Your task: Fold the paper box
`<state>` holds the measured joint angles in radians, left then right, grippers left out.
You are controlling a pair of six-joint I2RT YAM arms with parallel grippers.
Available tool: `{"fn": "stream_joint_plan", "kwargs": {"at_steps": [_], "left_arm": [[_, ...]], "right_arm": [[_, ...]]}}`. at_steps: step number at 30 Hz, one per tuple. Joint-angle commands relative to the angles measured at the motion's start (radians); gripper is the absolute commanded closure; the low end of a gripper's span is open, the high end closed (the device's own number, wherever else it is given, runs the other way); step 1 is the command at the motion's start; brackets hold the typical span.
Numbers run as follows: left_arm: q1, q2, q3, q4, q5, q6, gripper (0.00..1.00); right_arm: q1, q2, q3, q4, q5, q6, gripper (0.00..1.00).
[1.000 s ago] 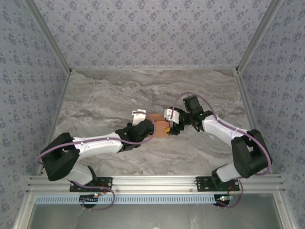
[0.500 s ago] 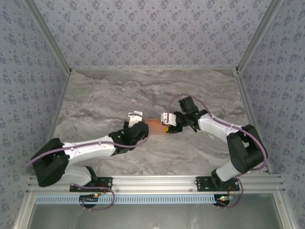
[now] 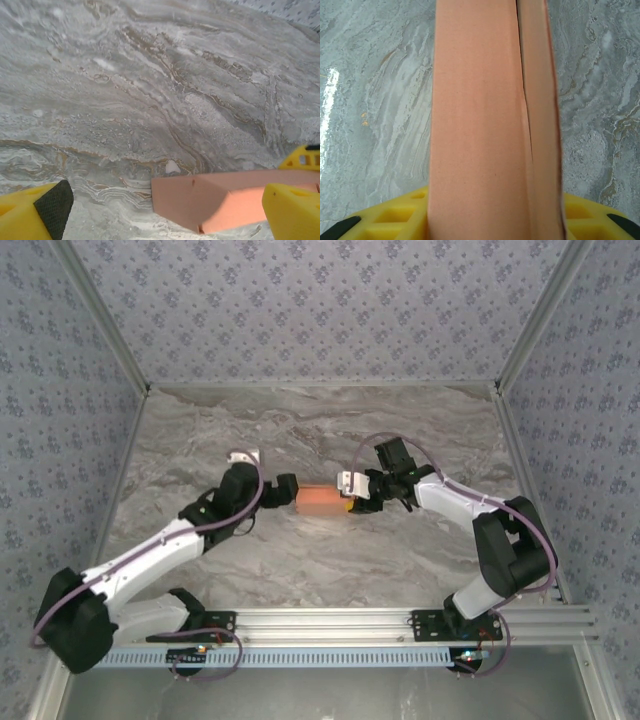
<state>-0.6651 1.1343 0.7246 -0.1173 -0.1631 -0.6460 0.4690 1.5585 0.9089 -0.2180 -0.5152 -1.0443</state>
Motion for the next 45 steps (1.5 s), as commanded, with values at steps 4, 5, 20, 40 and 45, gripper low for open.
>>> {"fn": "stream_joint_plan", "kwargs": {"at_steps": [4,5,20,40,45], "left_arm": [[0.119,0.172,0.117,0.004,0.491,-0.049,0.09],[0.12,0.197,0.128,0.02,0.541,-0.053,0.13],[0.083,0.284,0.155,0.027,0.649,-0.099,0.48],[0.084,0.346,0.28,-0.183,0.642,-0.102,0.41],[0.084,0.354,0.273,-0.182,0.643,-0.095,0.44]], "right_arm": [[-0.01,0.037,0.021,-0.109,-0.014,-0.049,0.55],[-0.013,0.041,0.025,-0.118,-0.015,-0.049,0.55],[-0.029,0.082,0.06,-0.164,-0.025,-0.03,0.55],[-0.02,0.125,0.1,-0.227,0.006,-0.039,0.48],[-0.021,0.122,0.095,-0.223,0.003,-0.039,0.5]]}}
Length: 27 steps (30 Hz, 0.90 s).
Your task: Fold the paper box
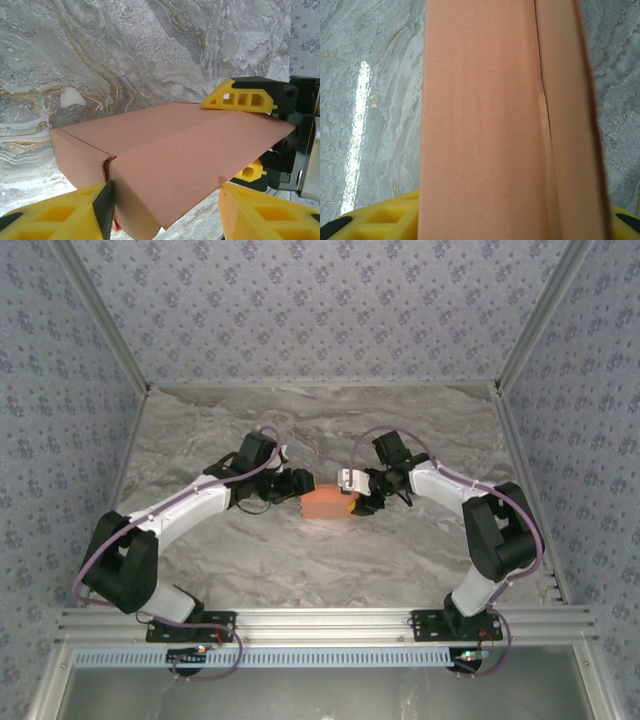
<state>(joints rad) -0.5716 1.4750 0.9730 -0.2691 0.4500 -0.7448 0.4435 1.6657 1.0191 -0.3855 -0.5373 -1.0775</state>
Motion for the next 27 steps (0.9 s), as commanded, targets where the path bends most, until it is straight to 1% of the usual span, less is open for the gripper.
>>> {"fn": "stream_joint_plan", "kwargs": {"at_steps": [1,4,7,14,17,20,22,27], "left_arm": [[-0.007,0.012,0.022,-0.033,0.026,0.004,0.44],[-0.008,0.009,0.011,-0.029,0.012,0.011,0.48],[-0.007,0.004,-0.016,-0.008,-0.003,0.02,0.54],[-0.008,0.008,-0.036,-0.023,-0.056,0.057,0.55],[-0.009,0.01,-0.036,-0.024,-0.055,0.057,0.51],[-0.009,-0.002,-0.034,-0.021,-0.056,0.056,0.46],[-0.007,-0.017,-0.031,-0.021,-0.06,0.053,0.41],[0.012,-0.087,-0.03,-0.011,-0.071,0.048,0.18]], "right_arm": [[0.004,0.016,-0.015,-0.055,0.025,-0.005,0.5],[0.004,0.013,-0.019,-0.05,0.031,-0.003,0.51],[0.003,0.011,-0.021,-0.04,0.03,0.006,0.5],[-0.017,-0.041,-0.043,0.008,-0.041,0.033,0.45],[-0.026,-0.07,-0.051,0.015,-0.063,0.03,0.45],[-0.027,-0.072,-0.047,-0.004,-0.029,0.002,0.5],[-0.025,-0.065,-0.042,-0.022,-0.017,-0.013,0.52],[-0.016,-0.051,-0.045,-0.032,0.005,-0.032,0.52]]}}
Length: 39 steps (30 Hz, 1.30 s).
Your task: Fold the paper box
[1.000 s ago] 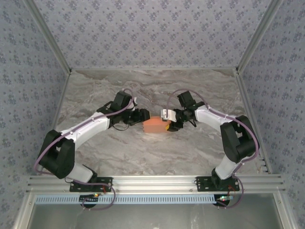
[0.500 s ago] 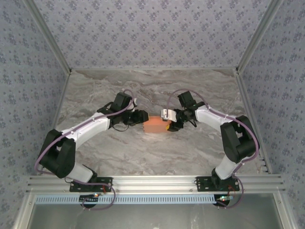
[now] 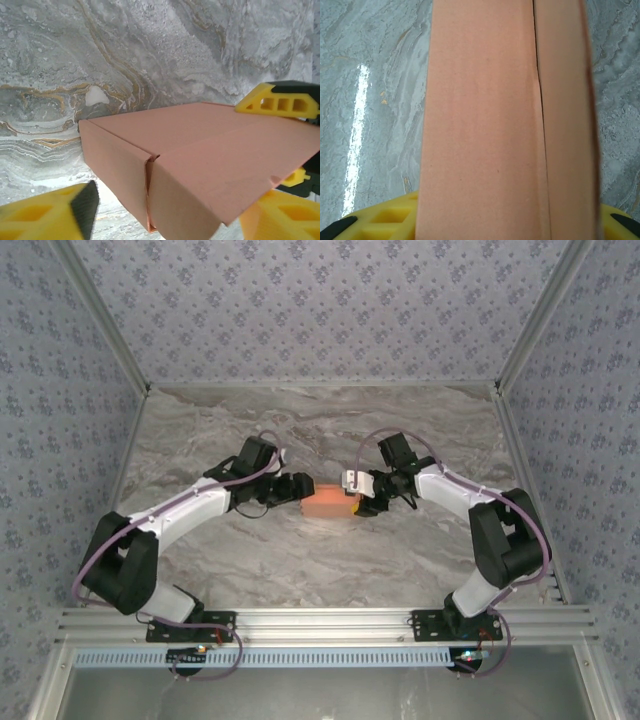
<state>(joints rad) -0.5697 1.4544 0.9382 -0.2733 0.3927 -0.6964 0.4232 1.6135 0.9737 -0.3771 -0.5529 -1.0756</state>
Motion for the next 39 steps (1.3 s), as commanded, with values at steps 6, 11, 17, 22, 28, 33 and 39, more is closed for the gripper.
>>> {"fn": "stream_joint_plan", "kwargs": {"at_steps": [6,11,17,22,28,33,39], "left_arm": [[0.036,-0.088,0.014,0.013,-0.029,-0.035,0.01],[0.035,0.008,0.054,0.02,-0.025,-0.08,0.01],[0.015,0.101,0.056,0.058,-0.028,-0.154,0.08],[0.007,0.074,-0.031,0.153,-0.04,-0.205,0.36],[0.008,0.05,-0.043,0.111,-0.076,-0.181,0.33],[0.011,0.068,-0.016,0.096,-0.087,-0.184,0.29],[0.016,0.094,0.032,0.063,-0.092,-0.171,0.23]], "right_arm": [[0.008,0.023,0.013,-0.058,0.024,-0.043,0.57],[0.004,0.028,0.016,-0.054,0.005,-0.031,0.57],[0.002,0.037,0.016,-0.051,0.008,-0.017,0.56],[-0.003,0.041,0.018,-0.047,0.01,-0.003,0.57],[-0.008,0.045,0.025,-0.032,-0.005,0.022,0.5],[-0.017,-0.007,-0.001,0.024,-0.058,0.082,0.44],[-0.039,-0.114,-0.045,0.03,-0.089,0.101,0.37]]}}
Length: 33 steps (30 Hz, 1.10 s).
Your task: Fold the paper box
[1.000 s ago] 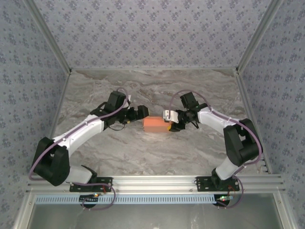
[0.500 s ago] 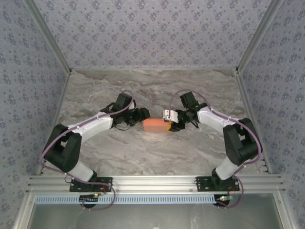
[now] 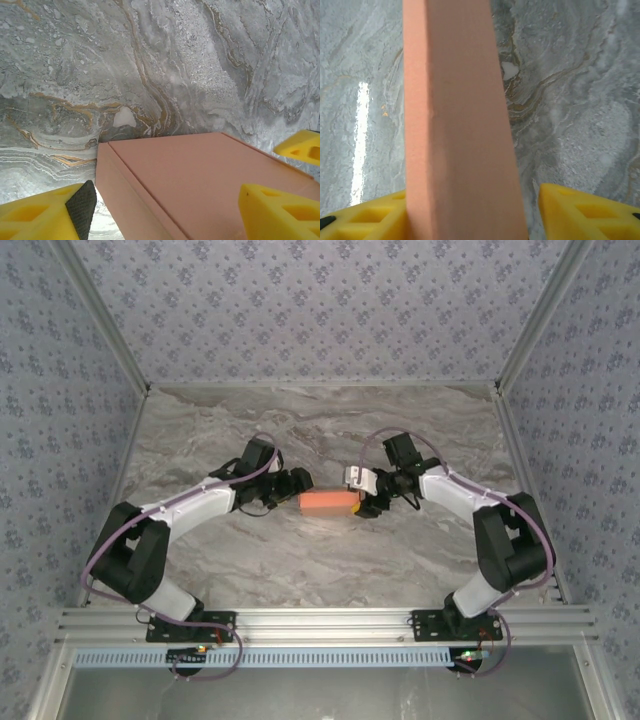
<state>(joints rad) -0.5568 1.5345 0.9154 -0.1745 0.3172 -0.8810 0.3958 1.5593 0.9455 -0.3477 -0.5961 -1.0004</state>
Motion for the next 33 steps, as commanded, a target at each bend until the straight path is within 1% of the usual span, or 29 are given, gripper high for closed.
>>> {"fn": "stream_joint_plan", "kwargs": {"at_steps": [1,4,10,14,15,17,18,19,20,22,27,30,33], "left_arm": [[0.003,0.021,0.063,-0.04,-0.017,0.016,0.22],[0.002,0.037,0.078,-0.046,-0.017,0.02,0.16],[0.004,0.061,0.1,-0.057,-0.013,0.031,0.11],[0.005,0.071,0.121,-0.079,-0.021,0.052,0.1],[0.007,0.073,0.128,-0.086,-0.021,0.055,0.09],[0.006,0.075,0.133,-0.092,-0.02,0.06,0.09],[0.006,0.075,0.133,-0.092,-0.018,0.059,0.09],[0.007,0.075,0.133,-0.091,-0.016,0.06,0.09],[0.006,0.075,0.13,-0.089,-0.012,0.059,0.09],[0.006,0.075,0.122,-0.085,-0.012,0.057,0.09],[0.006,0.083,0.116,-0.081,-0.014,0.055,0.09],[0.007,0.087,0.119,-0.082,-0.011,0.051,0.09],[0.007,0.087,0.119,-0.083,-0.011,0.051,0.09]], "right_arm": [[-0.02,-0.073,-0.02,-0.008,-0.048,0.028,0.36],[-0.047,-0.119,-0.028,-0.032,-0.074,0.041,0.36],[-0.107,-0.26,-0.096,0.009,-0.197,0.14,0.35],[-0.134,-0.354,-0.139,0.049,-0.212,0.203,0.35],[-0.136,-0.38,-0.155,0.093,-0.182,0.27,0.35],[-0.133,-0.433,-0.193,0.229,-0.051,0.484,0.35],[-0.133,-0.449,-0.201,0.266,-0.005,0.578,0.37],[-0.133,-0.461,-0.205,0.284,0.049,0.665,0.4],[-0.133,-0.463,-0.205,0.273,0.074,0.714,0.45],[-0.122,-0.454,-0.204,0.239,0.091,0.743,0.54],[-0.062,-0.408,-0.239,0.243,0.09,0.74,0.57],[-0.047,-0.357,-0.235,0.271,0.115,0.76,0.59],[-0.04,-0.299,-0.206,0.282,0.123,0.783,0.64]]}}
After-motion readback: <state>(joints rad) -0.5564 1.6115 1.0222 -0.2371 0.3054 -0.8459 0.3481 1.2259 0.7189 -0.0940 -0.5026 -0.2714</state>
